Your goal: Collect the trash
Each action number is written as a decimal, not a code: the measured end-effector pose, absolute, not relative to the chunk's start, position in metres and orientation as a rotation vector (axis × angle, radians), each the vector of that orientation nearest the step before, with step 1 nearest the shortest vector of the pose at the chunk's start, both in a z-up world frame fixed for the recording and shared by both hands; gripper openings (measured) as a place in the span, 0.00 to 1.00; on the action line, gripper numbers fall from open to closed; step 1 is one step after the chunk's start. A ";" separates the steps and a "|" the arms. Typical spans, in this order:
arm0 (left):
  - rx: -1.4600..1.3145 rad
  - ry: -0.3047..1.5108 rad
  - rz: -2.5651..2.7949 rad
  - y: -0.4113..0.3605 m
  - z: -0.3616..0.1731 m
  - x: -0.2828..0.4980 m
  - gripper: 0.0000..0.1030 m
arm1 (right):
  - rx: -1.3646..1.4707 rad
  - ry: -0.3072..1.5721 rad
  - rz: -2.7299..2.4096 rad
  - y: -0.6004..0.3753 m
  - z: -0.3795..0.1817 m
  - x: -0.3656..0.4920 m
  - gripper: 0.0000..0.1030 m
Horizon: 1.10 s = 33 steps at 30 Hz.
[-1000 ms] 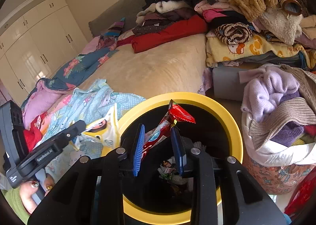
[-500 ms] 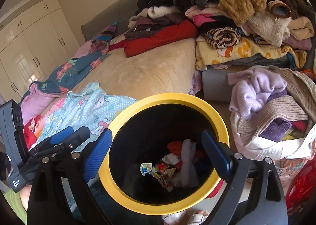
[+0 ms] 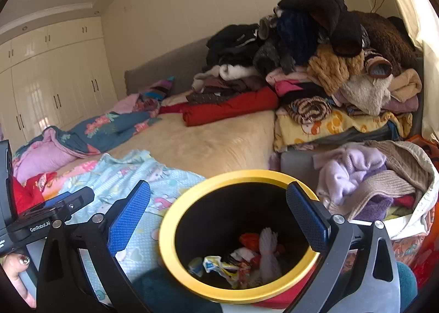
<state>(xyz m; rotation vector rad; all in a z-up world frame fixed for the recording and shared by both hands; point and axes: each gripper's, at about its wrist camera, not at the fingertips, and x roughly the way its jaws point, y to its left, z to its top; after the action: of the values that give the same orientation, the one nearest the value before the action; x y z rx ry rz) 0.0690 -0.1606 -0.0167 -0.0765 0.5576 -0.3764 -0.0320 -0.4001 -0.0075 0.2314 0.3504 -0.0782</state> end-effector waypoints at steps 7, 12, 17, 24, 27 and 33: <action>-0.079 0.459 -0.316 -0.124 -0.006 0.039 0.89 | 0.157 0.231 -0.045 -0.362 0.002 -0.052 0.94; -0.061 0.438 -0.293 -0.114 -0.007 0.025 0.89 | 0.126 0.202 -0.012 -0.343 0.003 -0.059 0.94; -0.052 0.406 -0.287 -0.111 -0.008 0.017 0.89 | 0.108 0.192 0.001 -0.333 0.003 -0.061 0.94; -0.051 0.420 -0.288 -0.111 -0.011 0.018 0.89 | 0.090 0.185 -0.005 -0.329 0.002 -0.061 0.94; -0.054 0.420 -0.288 -0.111 -0.010 0.018 0.89 | 0.092 0.190 -0.007 -0.330 0.001 -0.060 0.94; -0.045 0.421 -0.288 -0.113 -0.011 0.018 0.89 | 0.098 0.193 -0.014 -0.333 -0.002 -0.060 0.94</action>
<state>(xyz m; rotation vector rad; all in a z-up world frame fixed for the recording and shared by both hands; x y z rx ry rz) 0.0185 -0.1134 -0.0107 -0.0450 0.4207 -0.2882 -0.0598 -0.3334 -0.0018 0.0984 0.1930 -0.0145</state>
